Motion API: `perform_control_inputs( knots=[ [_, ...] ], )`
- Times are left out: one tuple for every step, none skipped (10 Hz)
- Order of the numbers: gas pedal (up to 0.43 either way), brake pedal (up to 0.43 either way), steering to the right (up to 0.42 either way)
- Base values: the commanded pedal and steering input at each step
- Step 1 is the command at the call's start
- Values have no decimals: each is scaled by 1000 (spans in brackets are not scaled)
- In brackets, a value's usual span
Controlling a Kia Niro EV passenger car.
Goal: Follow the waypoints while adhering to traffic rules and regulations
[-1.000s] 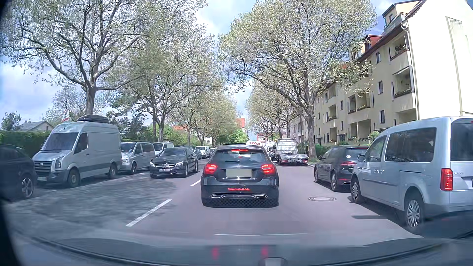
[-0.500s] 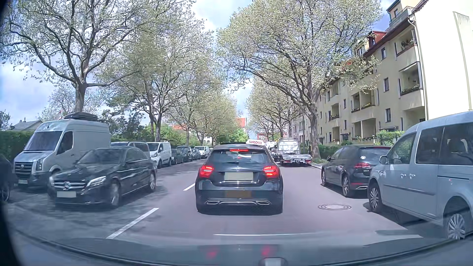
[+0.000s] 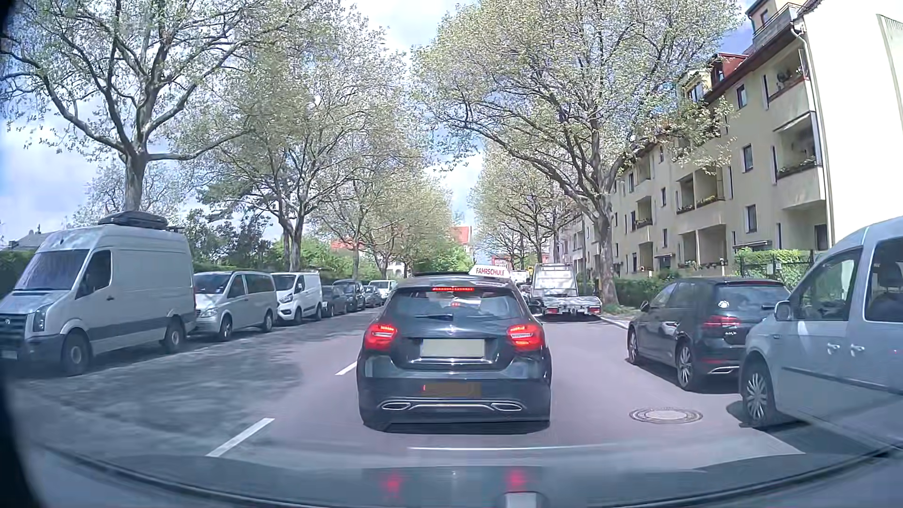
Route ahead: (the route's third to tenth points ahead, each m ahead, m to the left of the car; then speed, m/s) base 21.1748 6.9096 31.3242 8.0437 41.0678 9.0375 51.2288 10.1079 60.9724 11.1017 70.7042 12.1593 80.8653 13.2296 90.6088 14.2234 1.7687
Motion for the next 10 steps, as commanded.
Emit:
perform_control_inputs(
  knots=[
    [0, 287, -4],
    [0, 293, -4],
    [0, 299, -5],
    [0, 299, -4],
    [0, 299, -4],
    [0, 305, -4],
    [0, 311, -4],
    [0, 311, -4],
    [0, 305, -4],
    [0, 305, -4]
  ],
)
